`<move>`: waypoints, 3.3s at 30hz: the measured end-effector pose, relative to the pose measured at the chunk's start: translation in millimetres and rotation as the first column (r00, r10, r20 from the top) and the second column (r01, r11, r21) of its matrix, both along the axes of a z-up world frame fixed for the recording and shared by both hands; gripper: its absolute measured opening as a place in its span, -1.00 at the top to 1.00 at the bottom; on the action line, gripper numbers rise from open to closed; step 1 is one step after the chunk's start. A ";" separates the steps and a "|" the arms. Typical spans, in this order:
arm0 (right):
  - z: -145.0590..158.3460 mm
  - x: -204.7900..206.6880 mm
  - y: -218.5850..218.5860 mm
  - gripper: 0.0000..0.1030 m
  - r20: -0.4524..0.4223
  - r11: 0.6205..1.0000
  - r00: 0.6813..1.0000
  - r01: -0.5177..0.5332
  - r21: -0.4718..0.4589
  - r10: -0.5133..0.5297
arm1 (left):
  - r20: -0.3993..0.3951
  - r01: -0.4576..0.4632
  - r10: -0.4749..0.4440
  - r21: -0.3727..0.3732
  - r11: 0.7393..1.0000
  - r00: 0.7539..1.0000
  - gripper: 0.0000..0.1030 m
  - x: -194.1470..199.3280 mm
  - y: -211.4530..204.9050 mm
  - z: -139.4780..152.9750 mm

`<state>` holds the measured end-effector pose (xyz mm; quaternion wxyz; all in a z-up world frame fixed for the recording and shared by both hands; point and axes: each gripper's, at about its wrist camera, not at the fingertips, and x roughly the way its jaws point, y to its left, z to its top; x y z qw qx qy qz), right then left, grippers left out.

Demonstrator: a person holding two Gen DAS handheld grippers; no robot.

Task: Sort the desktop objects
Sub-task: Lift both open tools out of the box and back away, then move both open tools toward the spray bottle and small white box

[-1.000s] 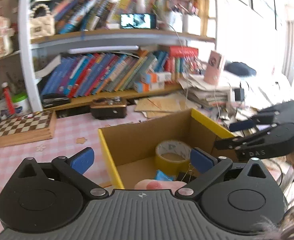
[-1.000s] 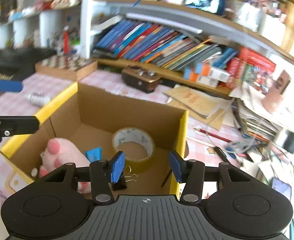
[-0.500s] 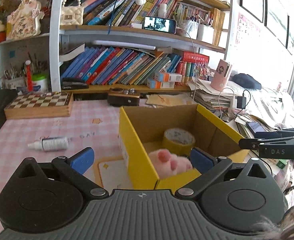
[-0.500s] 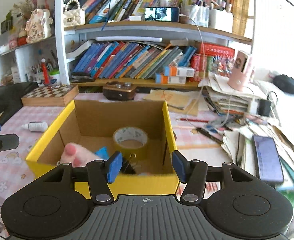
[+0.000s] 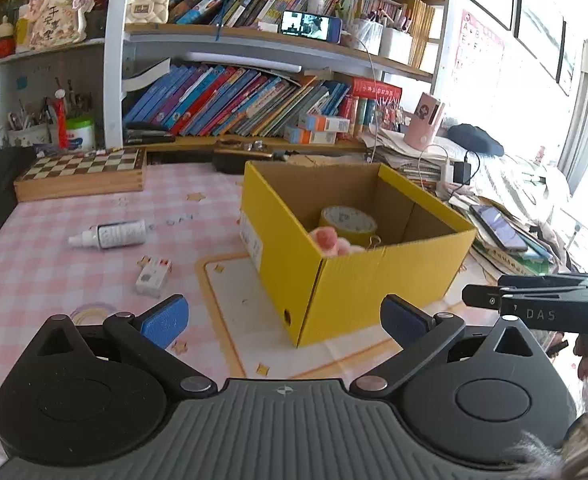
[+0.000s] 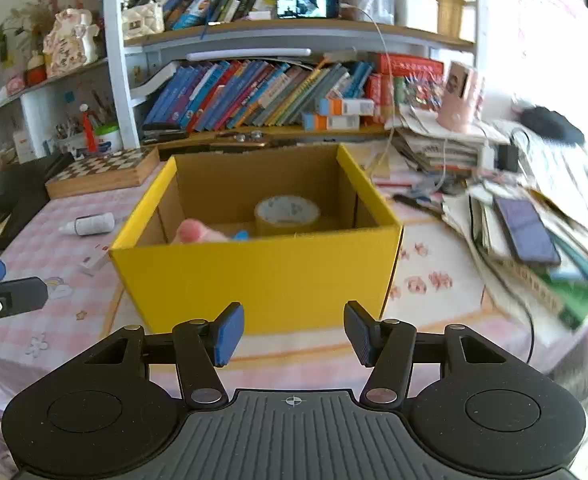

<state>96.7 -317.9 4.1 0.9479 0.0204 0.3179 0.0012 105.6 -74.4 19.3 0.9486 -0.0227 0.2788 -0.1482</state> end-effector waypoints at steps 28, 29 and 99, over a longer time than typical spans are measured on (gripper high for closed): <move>-26.5 -63.2 101.4 -0.21 -0.085 0.999 0.996 -0.012 0.050 0.016 | -0.085 0.025 -0.025 0.003 1.000 0.996 -1.00 -57.8 76.8 -20.6; -26.6 -63.5 105.1 -0.21 -0.086 0.999 0.996 -0.019 0.048 0.023 | -0.086 0.020 -0.019 0.002 1.000 0.996 -1.00 -58.9 80.3 -20.8; -43.5 137.3 225.7 -0.27 -0.130 0.893 0.884 -0.448 0.034 0.448 | -0.115 -0.181 0.178 -0.017 0.983 0.977 -1.00 127.0 174.2 -21.6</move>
